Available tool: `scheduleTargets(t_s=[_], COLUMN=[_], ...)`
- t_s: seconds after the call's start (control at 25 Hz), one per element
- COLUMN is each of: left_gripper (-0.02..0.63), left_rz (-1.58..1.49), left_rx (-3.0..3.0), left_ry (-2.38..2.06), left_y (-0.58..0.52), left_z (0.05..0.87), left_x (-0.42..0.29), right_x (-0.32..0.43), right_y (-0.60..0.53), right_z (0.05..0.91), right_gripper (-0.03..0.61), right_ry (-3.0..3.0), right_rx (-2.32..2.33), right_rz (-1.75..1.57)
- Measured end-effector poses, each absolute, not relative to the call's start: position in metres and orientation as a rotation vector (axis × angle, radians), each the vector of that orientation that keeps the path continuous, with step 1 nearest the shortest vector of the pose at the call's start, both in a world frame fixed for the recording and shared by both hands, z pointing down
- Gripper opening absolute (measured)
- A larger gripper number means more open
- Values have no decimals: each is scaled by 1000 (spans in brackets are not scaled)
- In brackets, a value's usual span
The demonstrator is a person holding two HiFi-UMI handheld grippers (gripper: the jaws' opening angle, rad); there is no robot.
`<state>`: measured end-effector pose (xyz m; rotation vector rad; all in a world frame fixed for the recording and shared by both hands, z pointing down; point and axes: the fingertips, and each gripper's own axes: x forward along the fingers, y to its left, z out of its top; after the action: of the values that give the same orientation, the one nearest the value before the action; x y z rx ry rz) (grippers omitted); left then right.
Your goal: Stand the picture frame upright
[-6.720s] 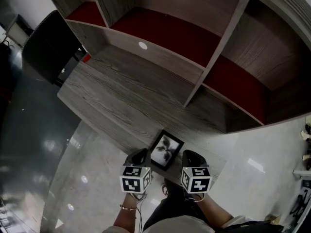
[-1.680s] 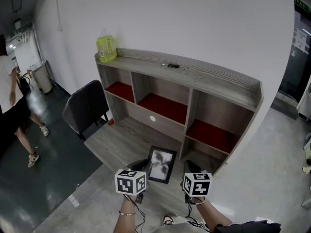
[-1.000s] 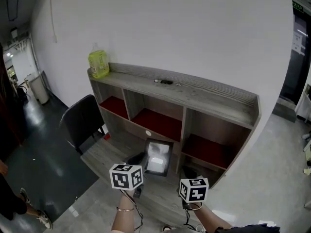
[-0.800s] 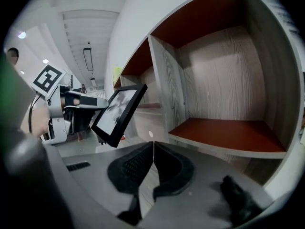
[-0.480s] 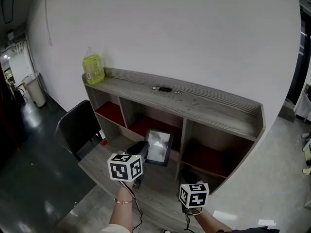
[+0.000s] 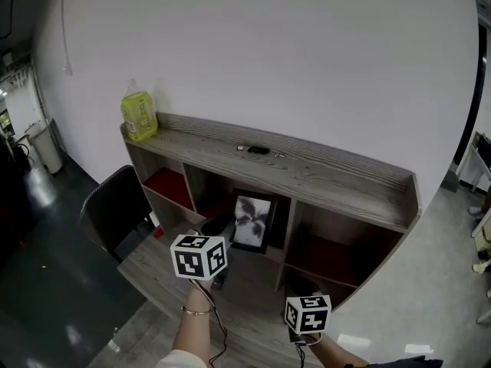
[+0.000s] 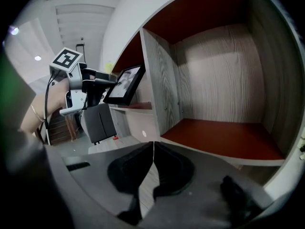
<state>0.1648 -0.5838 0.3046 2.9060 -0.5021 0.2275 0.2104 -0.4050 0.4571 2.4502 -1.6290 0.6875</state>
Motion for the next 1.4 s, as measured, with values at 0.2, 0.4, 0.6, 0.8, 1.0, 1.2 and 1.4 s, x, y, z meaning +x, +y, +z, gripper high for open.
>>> scheduleTargets(t_s=[0.2,0.4,0.6,0.8,1.0,1.2,1.4], left_gripper=[75,75,75,75,75,75,75], left_rz=[188,142,138,136,146,151,143], left_rx=[2909,2908,2911,2938,2945,2949,2945], left_ry=[-472,-436,-389,-362,-344,-326,-306], left_y=[-591,-596,-597,-602,-609,-613,-615], left_z=[301,300,301,298,304,311,315], left_x=[180,196,214,224,234,244,253], right_x=[226,243,260,269,280,288,294], right_y=[-402,-397,-396,-401,-411,-417,-421], right_z=[456,453,450,442,438,441,441], right_gripper=[32,32,32,32,32,32,32], right_ry=[-1578,-1525,-1487,-1473,-1455,-1431,-1420], right_rx=[2472,2504,2529,2542,2557,2581,2618], right_rz=[690,685,681,659,640,648,639])
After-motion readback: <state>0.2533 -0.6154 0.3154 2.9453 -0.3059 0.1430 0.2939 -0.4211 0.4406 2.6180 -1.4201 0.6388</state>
